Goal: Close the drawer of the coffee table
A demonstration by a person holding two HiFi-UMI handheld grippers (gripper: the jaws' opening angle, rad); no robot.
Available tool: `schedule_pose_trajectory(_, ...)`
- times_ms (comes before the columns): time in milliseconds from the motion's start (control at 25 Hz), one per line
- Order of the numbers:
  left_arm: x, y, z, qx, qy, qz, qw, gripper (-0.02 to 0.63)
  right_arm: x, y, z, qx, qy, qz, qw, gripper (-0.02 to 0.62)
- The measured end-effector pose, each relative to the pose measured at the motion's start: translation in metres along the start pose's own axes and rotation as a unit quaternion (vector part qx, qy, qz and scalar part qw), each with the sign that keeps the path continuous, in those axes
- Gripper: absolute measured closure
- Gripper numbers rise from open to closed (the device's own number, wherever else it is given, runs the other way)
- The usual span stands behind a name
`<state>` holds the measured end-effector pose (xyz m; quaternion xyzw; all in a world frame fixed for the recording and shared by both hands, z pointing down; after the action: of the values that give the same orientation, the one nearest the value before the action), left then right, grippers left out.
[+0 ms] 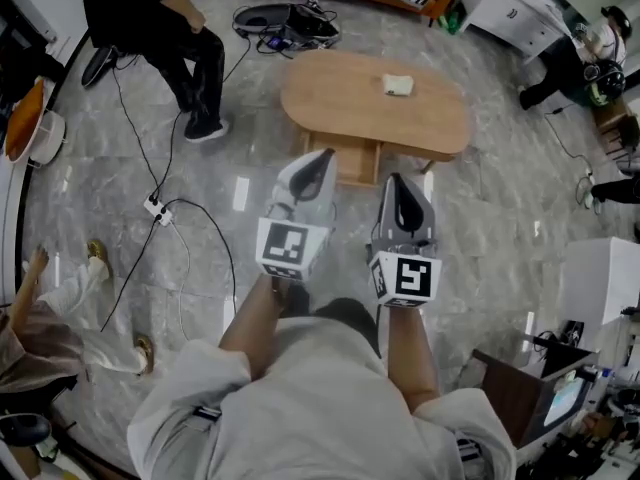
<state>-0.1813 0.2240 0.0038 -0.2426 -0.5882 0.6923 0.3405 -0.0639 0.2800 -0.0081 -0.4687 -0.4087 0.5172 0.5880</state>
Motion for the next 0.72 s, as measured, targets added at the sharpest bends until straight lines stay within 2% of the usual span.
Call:
schedule_pose_trajectory(240, -0.04, -0.002, 0.029, 0.007, 0.005, 0.011, 0.9999, 0.584, -0.045, -0.01, -0.024, -0.002, -0.006, 0.014, 1.0, 0.589)
schedule_pose_trajectory(400, -0.076, -0.025, 0.04, 0.004, 0.017, 0.04, 0.999, 0.584, -0.081, -0.034, -0.051, -0.014, 0.0, 0.032, 0.999, 0.589)
schedule_pose_trajectory(720, -0.156, -0.077, 0.084, -0.018, 0.046, 0.119, 0.9917, 0.584, -0.181, -0.103, -0.067, -0.062, 0.056, 0.054, 0.995, 0.589)
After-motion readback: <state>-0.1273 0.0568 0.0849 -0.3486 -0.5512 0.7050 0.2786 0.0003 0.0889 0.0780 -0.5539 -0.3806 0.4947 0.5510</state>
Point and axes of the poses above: the fingertips, and each gripper's own axes: x backward along the fingers, z to its left, y out of its top, the point moved 3 cm from there along x, backward along the fingers, and after that the axes turned 6 degrees about x, right-handed, at the moved point
